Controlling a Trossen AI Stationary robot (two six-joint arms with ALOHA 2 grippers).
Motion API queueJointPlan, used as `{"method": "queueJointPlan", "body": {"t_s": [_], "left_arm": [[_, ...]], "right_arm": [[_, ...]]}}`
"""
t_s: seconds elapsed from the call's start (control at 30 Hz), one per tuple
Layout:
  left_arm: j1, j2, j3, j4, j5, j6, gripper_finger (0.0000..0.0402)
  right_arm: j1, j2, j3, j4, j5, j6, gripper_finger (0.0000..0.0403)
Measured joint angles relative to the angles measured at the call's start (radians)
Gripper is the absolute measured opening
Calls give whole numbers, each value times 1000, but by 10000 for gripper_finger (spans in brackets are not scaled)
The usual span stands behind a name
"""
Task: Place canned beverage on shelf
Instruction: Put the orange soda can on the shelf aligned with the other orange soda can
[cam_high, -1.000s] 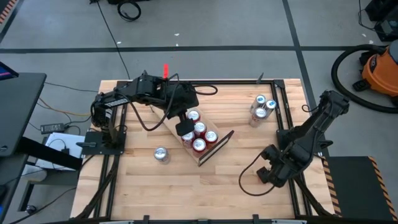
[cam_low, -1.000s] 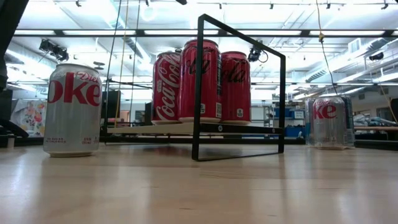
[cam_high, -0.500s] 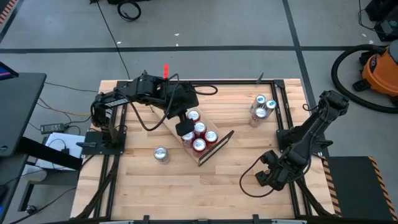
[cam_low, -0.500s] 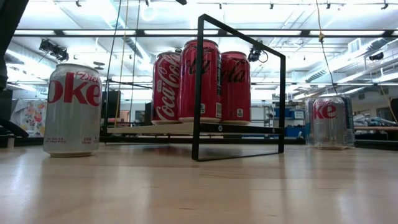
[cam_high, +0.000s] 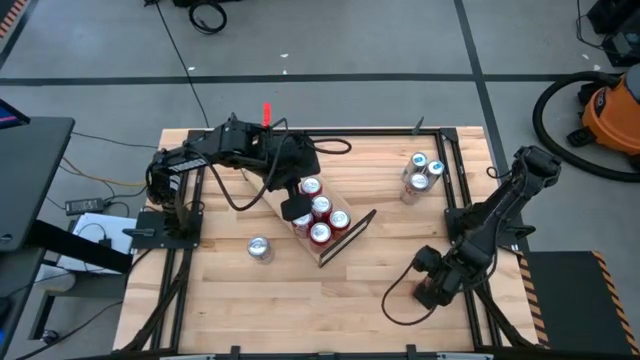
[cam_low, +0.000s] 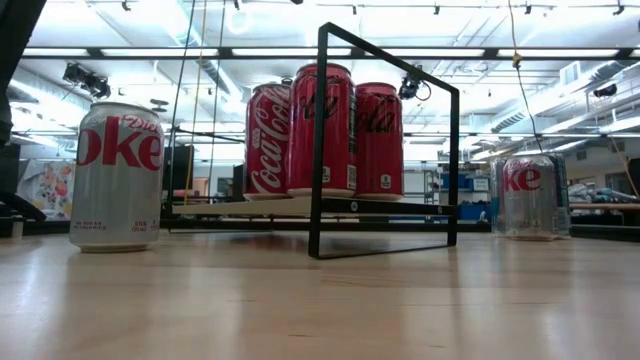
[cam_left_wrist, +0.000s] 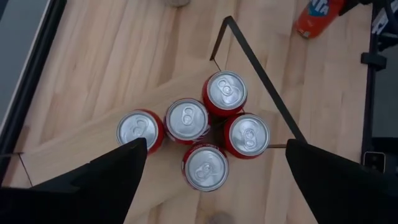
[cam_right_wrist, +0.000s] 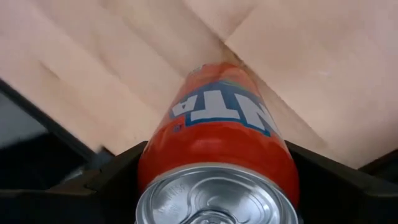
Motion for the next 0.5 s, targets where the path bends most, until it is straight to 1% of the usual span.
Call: {"method": "queueJointPlan", "body": {"t_s": [0.17,0.27,0.37,0.5], "left_arm": [[0,0,0,7,0,15,396],[2,0,0,7,0,15,396],[2,0,0,0,0,15,396],[2,0,0,-38,0,16,396]], "right_arm": [[-56,0,0,-6,-122,-232,347],[-92,0,1,-11,-166,-312,347],[-114,0,18,-22,-149,-381,347],[-147,0,84,-46,-45,-482,347]]}}
